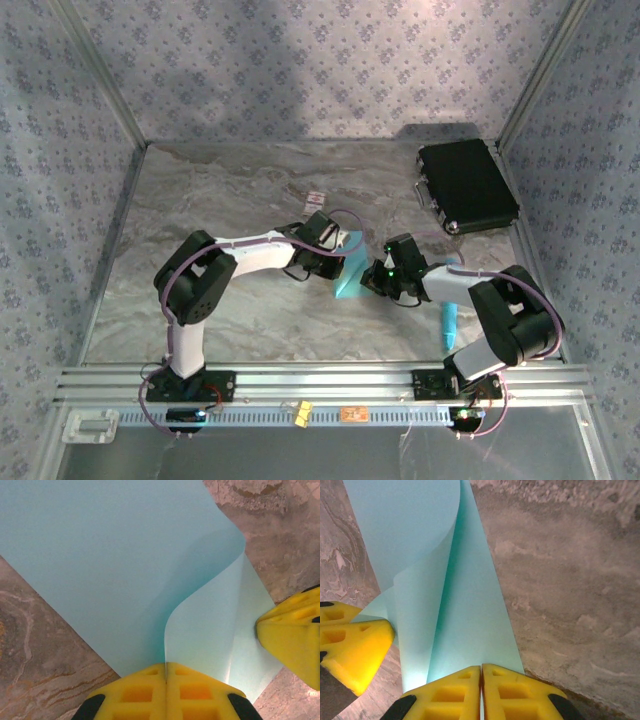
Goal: Fold a paper plane with a square sheet of paper (pick it up from the middle)
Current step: Fold the triangle a second time at the center of the table.
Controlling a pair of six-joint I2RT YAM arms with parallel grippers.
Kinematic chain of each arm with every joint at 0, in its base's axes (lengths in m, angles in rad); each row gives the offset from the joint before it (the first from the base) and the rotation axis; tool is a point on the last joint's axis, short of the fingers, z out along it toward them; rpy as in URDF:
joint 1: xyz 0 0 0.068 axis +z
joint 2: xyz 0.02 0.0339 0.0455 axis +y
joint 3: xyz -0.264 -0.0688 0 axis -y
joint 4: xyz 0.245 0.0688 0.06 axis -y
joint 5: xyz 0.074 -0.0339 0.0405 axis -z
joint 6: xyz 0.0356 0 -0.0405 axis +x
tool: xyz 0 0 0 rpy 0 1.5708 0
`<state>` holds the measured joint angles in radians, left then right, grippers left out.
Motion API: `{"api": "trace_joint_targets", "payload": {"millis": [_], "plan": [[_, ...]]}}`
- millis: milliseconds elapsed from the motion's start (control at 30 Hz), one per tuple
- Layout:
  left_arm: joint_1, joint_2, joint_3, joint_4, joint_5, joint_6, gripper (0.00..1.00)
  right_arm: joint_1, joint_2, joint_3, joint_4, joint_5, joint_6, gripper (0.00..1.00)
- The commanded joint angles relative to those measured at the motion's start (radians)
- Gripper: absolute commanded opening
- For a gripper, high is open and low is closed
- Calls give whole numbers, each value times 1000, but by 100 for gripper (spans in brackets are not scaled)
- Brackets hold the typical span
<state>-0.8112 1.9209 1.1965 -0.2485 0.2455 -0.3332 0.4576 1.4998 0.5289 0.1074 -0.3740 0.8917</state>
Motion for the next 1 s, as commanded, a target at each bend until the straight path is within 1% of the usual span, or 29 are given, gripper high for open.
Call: {"api": "trace_joint_targets", "payload": {"millis": [0, 967], "plan": [[7, 18, 26, -21, -11, 16, 5, -6, -1, -2, -79, 19, -21, 11], [5, 18, 22, -10, -39, 20, 6, -10, -6, -4, -81, 11, -25, 11]]}}
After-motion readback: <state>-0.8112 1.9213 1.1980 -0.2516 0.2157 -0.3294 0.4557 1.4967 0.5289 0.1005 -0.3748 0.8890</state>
